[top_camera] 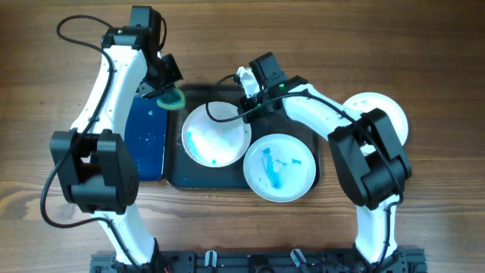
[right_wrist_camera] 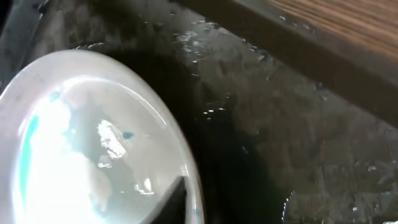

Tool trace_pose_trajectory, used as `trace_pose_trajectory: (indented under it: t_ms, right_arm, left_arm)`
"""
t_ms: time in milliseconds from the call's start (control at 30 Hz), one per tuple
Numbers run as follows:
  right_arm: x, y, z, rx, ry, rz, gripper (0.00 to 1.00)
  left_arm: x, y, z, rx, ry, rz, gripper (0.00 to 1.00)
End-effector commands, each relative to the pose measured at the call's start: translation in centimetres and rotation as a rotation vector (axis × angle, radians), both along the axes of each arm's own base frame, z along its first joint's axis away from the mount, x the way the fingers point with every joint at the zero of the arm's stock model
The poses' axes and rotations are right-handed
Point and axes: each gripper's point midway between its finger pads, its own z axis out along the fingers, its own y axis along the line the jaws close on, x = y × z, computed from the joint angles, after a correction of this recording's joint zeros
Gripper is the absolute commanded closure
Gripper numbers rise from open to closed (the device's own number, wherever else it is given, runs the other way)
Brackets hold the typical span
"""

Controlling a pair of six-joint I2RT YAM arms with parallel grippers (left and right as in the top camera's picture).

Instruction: Clean dirty plates on tray and stack at the side

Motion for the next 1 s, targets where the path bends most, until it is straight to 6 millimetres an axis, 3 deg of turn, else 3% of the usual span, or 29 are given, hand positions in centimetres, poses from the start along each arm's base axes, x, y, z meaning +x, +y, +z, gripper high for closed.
trace_pose_trajectory:
  t_ms: [0, 67, 100, 200, 233, 300, 367, 433, 600, 767, 800, 867, 967]
  right_arm:
    - [-0.2, 0.0, -1.2, -0.003, 0.106, -0.161, 0.96]
    - [1.0, -1.7, -1.4, -0.068, 0.097, -0.330, 0.95]
    - [1.4, -3.7, -1.4, -0.130, 0.107, -0.496, 0.96]
    - [1.1, -7.8, -0.9, -0.242, 0.118, -0.832, 0.96]
    - [0.8, -8.1, -1.1, -0.253, 0.135, -0.856, 0.96]
    - [0.2, -8.3, -1.4, -0.263, 0.158, -0.861, 0.96]
    - [-0.3, -8.4, -1.9, -0.273, 0.172, -0.853, 0.96]
    - [-0.3, -8.1, -1.9, -0.263, 0.174, -0.824, 0.96]
    - [-0.2, -7.9, -1.8, -0.256, 0.167, -0.801, 0.96]
    - [-0.1, -7.7, -1.8, -0.252, 0.165, -0.794, 0.96]
    - [-0.1, -7.7, -1.8, -0.252, 0.165, -0.794, 0.96]
    - [-0.2, -7.6, -1.8, -0.249, 0.170, -0.791, 0.96]
    - [-0.2, -7.6, -1.8, -0.249, 0.167, -0.784, 0.96]
  left_arm:
    - [0.4, 0.0, 1.2, -0.008, -0.035, -0.017, 0.96]
    - [0.4, -0.1, 1.2, -0.008, -0.032, -0.019, 0.96]
    - [0.3, -0.3, 1.1, -0.008, -0.027, -0.024, 0.96]
    - [0.1, -1.3, 1.1, -0.008, -0.024, -0.047, 0.96]
    - [0.0, -1.8, 1.0, -0.008, -0.022, -0.057, 0.96]
    - [-0.8, -3.2, 0.0, -0.011, 0.002, -0.062, 0.96]
    - [-0.7, -4.8, -2.4, -0.031, -0.017, -0.024, 0.96]
    - [-1.6, -8.7, -4.8, -0.134, -0.022, -0.099, 0.96]
    - [-4.5, -12.7, -8.2, -0.120, -0.015, -0.285, 0.96]
    - [-9.0, -12.9, -12.0, -0.108, 0.083, -0.336, 0.96]
    - [-9.5, -13.1, -12.1, -0.129, 0.097, -0.367, 0.96]
    - [-11.2, -15.9, -11.3, -0.294, 0.101, -0.598, 0.96]
    - [-12.2, -18.0, -10.1, -0.435, 0.051, -0.807, 0.96]
